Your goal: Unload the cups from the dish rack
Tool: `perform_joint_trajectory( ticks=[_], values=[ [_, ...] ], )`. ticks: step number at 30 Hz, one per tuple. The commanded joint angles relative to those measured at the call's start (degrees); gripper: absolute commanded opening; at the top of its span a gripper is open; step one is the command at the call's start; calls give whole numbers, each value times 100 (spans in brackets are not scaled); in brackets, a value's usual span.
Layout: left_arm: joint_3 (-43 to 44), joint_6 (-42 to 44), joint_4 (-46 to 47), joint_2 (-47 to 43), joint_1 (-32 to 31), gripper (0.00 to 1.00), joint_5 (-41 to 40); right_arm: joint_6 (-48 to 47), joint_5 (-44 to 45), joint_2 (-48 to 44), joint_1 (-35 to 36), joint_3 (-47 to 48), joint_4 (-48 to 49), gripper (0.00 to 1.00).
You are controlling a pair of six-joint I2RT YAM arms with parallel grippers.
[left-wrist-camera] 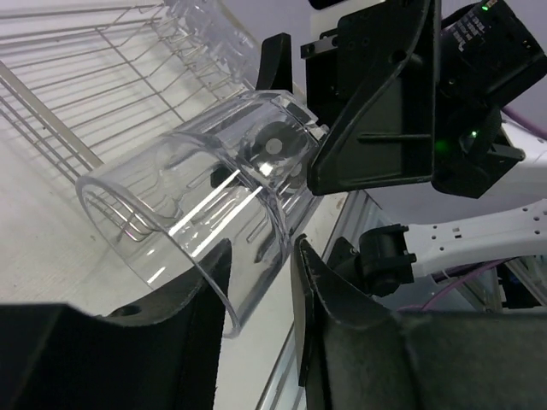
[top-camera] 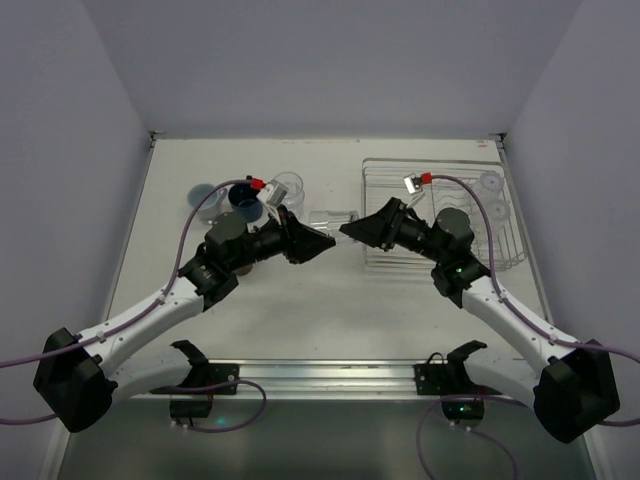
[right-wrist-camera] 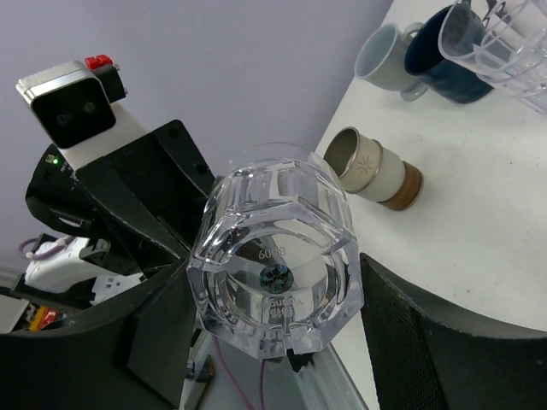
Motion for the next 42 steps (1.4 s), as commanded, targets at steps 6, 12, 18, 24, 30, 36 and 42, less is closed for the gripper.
perform_joint_trajectory(
  ticks=[6, 12, 18, 24, 30, 36, 42],
  values=[
    [-144, 129, 601, -537, -22, 0, -502, 238, -228, 665, 454, 32, 791, 33],
    [225, 850, -972, -758, -13, 0, -1891, -376, 412, 411, 446, -30, -233, 99],
    [778, 1526, -2343, -144, -13, 0, -2394, -1289, 1386, -264, 437, -13, -1431, 99],
    [1482, 1809, -3496, 1140, -48, 0, -2859, -2090, 2477, -951, 437, 233, -2820, 99],
    [1860, 2002, -3997, 2097, -101, 0, -3334, -2486, 3269, -1496, 446, 409, -3454, 99],
    [1869, 2046, -4094, 2546, -207, 0, -3826, -2487, 3331, -1532, 437, 313, -3445, 99],
    [1965, 2081, -4138, 2863, -268, 4, -3994, -2486, 3331, -1479, 437, 278, -3410, 99]
  ],
)
